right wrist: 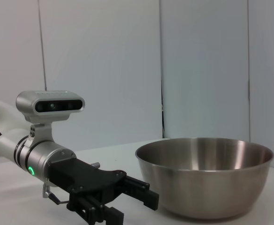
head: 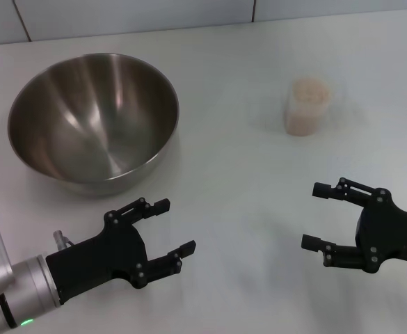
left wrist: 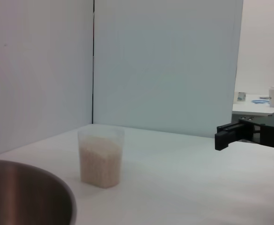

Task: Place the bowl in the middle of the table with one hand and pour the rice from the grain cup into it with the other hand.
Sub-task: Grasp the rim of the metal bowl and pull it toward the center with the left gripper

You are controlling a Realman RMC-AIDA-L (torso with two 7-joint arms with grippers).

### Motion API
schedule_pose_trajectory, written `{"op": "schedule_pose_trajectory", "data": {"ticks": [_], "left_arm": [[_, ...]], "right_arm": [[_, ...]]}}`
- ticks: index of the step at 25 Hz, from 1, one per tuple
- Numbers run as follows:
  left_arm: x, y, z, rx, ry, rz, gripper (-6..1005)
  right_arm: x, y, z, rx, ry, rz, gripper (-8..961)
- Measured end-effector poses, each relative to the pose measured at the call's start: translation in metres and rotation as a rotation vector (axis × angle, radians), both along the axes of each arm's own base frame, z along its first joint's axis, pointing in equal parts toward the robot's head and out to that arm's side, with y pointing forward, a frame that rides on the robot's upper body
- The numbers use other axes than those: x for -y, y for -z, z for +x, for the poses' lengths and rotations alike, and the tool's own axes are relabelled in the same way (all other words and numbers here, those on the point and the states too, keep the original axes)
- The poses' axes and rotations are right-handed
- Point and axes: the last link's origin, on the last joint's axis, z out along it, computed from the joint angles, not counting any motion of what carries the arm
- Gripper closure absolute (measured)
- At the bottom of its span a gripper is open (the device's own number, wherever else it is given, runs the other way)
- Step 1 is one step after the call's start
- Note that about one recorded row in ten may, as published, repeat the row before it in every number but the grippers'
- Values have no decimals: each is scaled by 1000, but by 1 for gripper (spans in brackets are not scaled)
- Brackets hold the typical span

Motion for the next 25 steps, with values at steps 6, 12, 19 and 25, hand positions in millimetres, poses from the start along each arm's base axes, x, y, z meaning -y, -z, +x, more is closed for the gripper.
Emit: {"op": "schedule_pose_trajectory", "data": {"ticks": [6,12,19,25], "left_arm": [[0,0,-1,-3,-5,1,214],[-3,-34,28,304,4,74,214],[-55,-123,53,495,-145,185,215],[-108,-154,42,262,-527,165,215]], "right_arm": [[-1,1,-1,-2,-3,-1,123],[-1,0,-2,-8,-3,5,126],[0,0,-2,-14,-7,5,129],[-2,0,-4,-16,-13,4,132]]}}
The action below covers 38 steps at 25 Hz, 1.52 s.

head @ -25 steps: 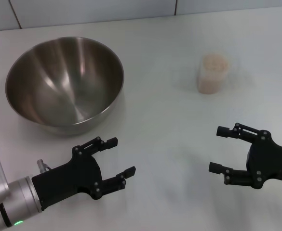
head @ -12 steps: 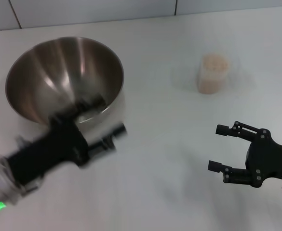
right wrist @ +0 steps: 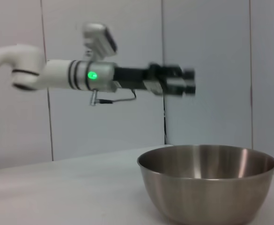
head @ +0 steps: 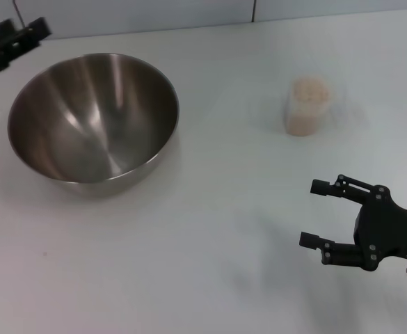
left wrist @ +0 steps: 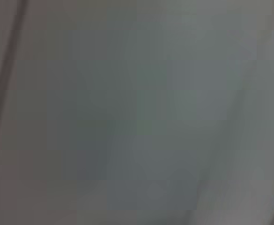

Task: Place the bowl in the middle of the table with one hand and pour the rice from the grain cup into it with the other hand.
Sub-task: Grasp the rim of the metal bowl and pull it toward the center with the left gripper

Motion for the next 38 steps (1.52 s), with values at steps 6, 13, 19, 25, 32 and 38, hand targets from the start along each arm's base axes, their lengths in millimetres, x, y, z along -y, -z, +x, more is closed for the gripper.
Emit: {"op": "schedule_pose_trajectory", "data": {"ticks": [6,13,19,25,32,38], "left_arm": [[-34,-13,-35,-191,-272,-91,215],[-37,-2,-45,-299,-292,-177,215],[-39,12,-46,-368,-290,-218,216],[-38,23,-43,-400,-280,-251,216],[-40,27,-42,-424,-270,-270,282],[-41,28,-39,-426,-261,-274,479]], "right_arm": [[-1,0,-1,-2,-6,1,134],[-1,0,0,0,-2,1,138],[-1,0,0,6,-1,0,140],[-2,1,0,9,2,2,143],[-2,1,2,17,5,0,146],[-2,1,1,16,6,1,149]]}}
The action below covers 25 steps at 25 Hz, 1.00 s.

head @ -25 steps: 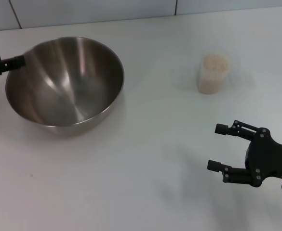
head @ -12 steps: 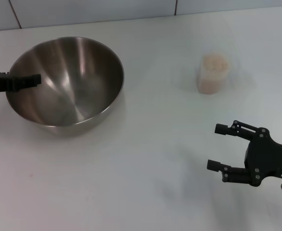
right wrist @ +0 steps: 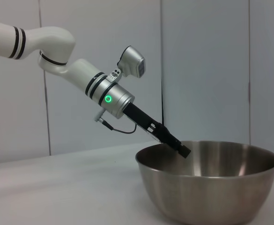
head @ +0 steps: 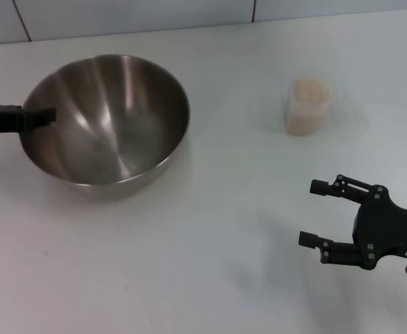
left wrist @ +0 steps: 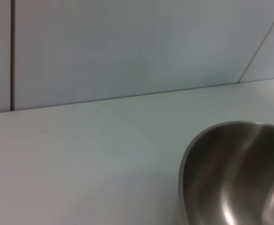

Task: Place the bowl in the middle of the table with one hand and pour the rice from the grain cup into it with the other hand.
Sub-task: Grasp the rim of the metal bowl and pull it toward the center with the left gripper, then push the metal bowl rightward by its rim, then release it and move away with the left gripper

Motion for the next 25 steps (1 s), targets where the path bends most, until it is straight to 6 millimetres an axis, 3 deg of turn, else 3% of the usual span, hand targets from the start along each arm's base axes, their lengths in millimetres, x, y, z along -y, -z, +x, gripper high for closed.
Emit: {"op": "schedule_pose_trajectory", "data": {"ticks": [12,17,25], "left_arm": [[-5,2,11,23,6,-18,851],[-10,-1,25,66,28,-28,945],[-22,26,62,86,111,-74,937]], "right_arm": [[-2,0,-1,-2,-7,4,155],[-2,0,-2,-1,-9,4,157],[-1,1,-2,-3,-11,-1,161]]}}
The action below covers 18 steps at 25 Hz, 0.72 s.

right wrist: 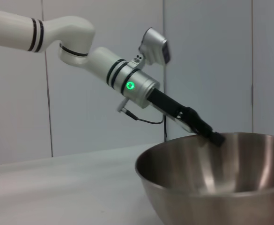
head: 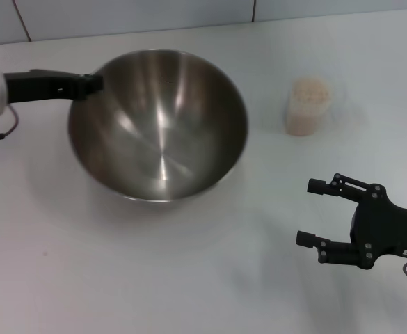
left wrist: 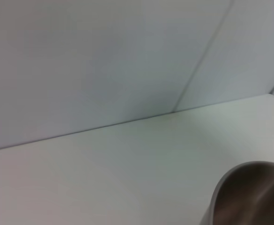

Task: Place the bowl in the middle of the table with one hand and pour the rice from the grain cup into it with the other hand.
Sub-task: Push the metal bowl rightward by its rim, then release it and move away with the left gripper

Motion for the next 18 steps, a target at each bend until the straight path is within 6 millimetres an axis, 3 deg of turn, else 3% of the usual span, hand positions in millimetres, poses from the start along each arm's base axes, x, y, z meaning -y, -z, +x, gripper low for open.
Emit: {"op": "schedule_pose_trajectory", "data": {"ticks": [11,18], "left_arm": [[-8,30,6,-39,33,-43,877],[-7,32,4,-28,25,-38,839]], "right_arm": [[1,1,0,-3,2,0,166],[1,1,0,-3,2,-1,169]]}}
